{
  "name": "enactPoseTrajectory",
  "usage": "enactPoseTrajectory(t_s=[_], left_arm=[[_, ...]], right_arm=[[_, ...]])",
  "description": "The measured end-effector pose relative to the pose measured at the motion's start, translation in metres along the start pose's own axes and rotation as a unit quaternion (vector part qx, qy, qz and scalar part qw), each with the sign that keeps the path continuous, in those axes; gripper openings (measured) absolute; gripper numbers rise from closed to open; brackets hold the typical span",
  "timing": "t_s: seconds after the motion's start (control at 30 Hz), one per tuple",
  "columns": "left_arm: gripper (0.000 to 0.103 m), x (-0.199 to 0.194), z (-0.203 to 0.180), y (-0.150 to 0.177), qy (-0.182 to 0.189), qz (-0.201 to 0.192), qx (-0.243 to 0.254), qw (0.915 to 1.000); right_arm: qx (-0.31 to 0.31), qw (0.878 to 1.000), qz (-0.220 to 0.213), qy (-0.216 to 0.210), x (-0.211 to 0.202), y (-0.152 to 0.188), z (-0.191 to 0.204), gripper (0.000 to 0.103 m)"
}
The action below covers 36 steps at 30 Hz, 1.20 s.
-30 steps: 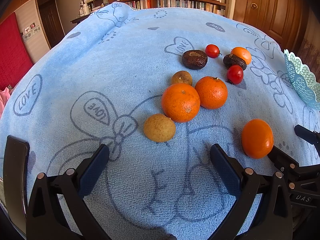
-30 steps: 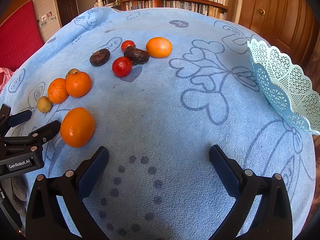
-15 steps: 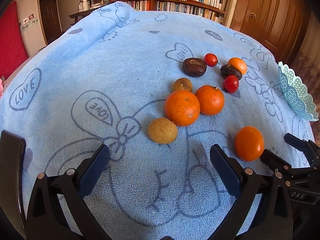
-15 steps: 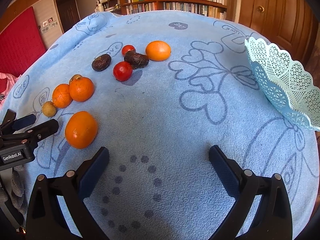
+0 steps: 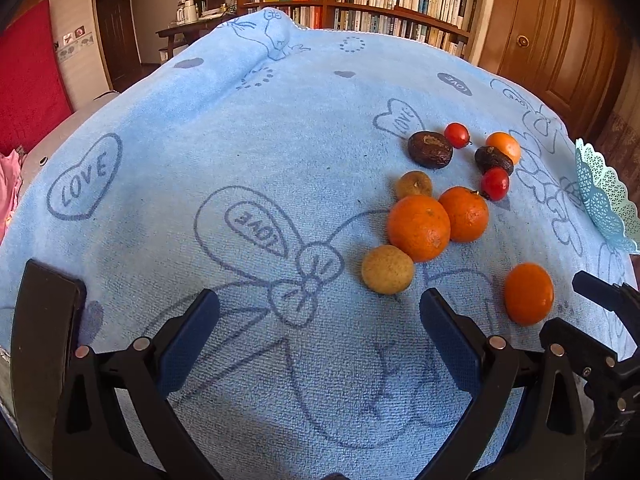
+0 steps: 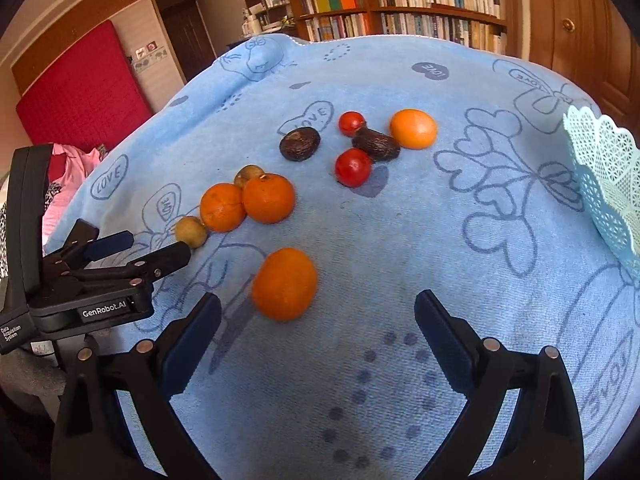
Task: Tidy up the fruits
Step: 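Grasp the large orange with the right gripper while the left gripper grasps the tan citrus, then carry the orange into the green basket and open the right gripper while the left carries the tan citrus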
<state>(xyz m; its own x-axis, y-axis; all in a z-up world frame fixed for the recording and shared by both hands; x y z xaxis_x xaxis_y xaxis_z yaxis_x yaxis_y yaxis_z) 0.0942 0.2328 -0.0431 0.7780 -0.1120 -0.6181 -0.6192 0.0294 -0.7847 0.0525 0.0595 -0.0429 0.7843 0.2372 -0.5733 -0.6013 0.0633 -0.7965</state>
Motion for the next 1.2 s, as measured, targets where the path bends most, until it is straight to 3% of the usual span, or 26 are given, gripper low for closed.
enactPoseTrajectory(t_s=[0.1,0.23,0.5,0.73,0.77,0.83,1.03,1.2], left_arm=[[0.101,-0.002,-0.001,0.0,0.003,-0.003,0.003,1.0],[0.101,-0.002,0.0,0.001,0.006,-0.002,0.002,1.0],[0.101,0.002,-0.005,0.001,0.008,0.006,0.009,0.9999],[0.099,0.007,-0.014,-0.001,0.014,0.011,0.021,0.9996],[0.09,0.009,-0.016,-0.001,0.016,0.012,0.022,0.9996],[0.087,0.011,-0.018,-0.002,0.015,0.012,0.025,0.9995],[0.065,0.015,-0.025,-0.008,0.018,0.007,0.04,0.999],[0.034,0.011,-0.028,-0.01,0.034,0.004,0.037,0.9987]], right_arm=[[-0.011,1.0,0.013,-0.005,0.008,0.003,0.008,0.079],[-0.015,1.0,0.019,0.0,0.018,0.004,0.01,0.07],[-0.023,1.0,0.013,0.0,0.018,0.003,0.01,0.042],[-0.009,1.0,0.002,0.0,0.005,0.004,0.005,0.04],[-0.007,1.0,0.001,0.0,0.003,0.004,0.004,0.04],[-0.001,1.0,0.001,-0.002,0.0,0.005,0.002,0.04],[0.003,1.0,-0.003,-0.004,-0.003,0.004,0.0,0.04],[0.006,1.0,-0.005,-0.007,-0.006,0.004,-0.001,0.038]])
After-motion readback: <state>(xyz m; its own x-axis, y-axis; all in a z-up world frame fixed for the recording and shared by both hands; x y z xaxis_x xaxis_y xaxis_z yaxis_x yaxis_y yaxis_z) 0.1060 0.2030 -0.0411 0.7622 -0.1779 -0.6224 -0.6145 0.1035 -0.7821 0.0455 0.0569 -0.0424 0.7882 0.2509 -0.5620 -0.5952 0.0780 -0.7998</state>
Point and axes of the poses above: each gripper's, at about its wrist camera, not at the fingertips, and x roughly the way its jaws point, z to its left, y to its underside, the point moved 9 cm from there along x, roughly the way its jaws point, and after that the axes turned 14 degrees about -z, right-handed, at the moved point
